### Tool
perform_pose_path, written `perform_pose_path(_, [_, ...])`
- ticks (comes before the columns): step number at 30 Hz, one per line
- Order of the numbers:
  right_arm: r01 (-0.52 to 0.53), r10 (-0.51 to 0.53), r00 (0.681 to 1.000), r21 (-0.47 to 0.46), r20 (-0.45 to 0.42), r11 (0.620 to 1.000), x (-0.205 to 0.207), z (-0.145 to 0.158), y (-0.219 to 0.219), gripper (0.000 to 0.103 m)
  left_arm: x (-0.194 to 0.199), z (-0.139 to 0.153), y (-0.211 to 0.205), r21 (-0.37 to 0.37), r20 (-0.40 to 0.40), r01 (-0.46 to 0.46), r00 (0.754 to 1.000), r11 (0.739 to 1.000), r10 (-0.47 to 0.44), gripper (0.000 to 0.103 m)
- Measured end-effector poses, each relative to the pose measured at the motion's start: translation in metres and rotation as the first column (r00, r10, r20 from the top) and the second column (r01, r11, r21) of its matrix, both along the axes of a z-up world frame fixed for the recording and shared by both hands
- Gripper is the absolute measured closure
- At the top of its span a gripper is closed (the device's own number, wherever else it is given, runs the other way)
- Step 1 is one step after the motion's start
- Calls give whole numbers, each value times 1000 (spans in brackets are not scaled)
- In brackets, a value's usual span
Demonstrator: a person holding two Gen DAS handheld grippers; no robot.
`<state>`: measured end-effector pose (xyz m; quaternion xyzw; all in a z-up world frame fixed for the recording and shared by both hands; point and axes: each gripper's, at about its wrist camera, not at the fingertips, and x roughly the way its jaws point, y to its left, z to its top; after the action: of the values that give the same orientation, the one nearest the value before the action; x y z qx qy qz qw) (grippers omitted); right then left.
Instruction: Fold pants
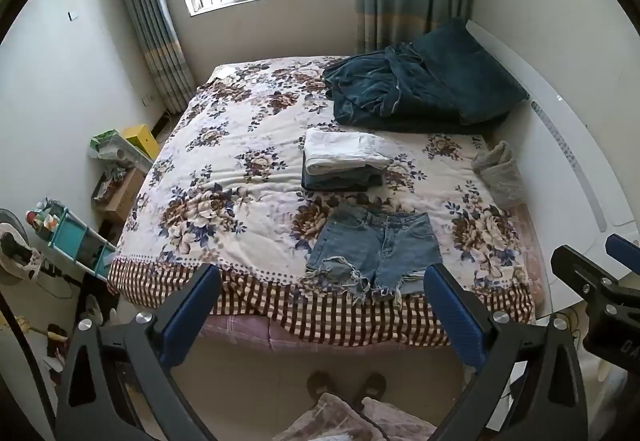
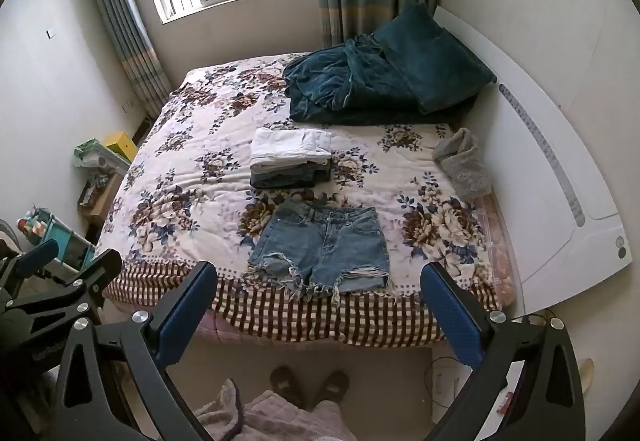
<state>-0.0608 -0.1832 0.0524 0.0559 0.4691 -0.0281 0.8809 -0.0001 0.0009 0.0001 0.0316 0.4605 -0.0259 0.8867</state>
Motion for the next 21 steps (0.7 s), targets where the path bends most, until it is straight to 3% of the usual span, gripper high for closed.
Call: perform_pose_path(21, [1,-1,1000,-19,9,1000,0,7,2,0,-7,12,3,3,32,-7,999,1000,6,0])
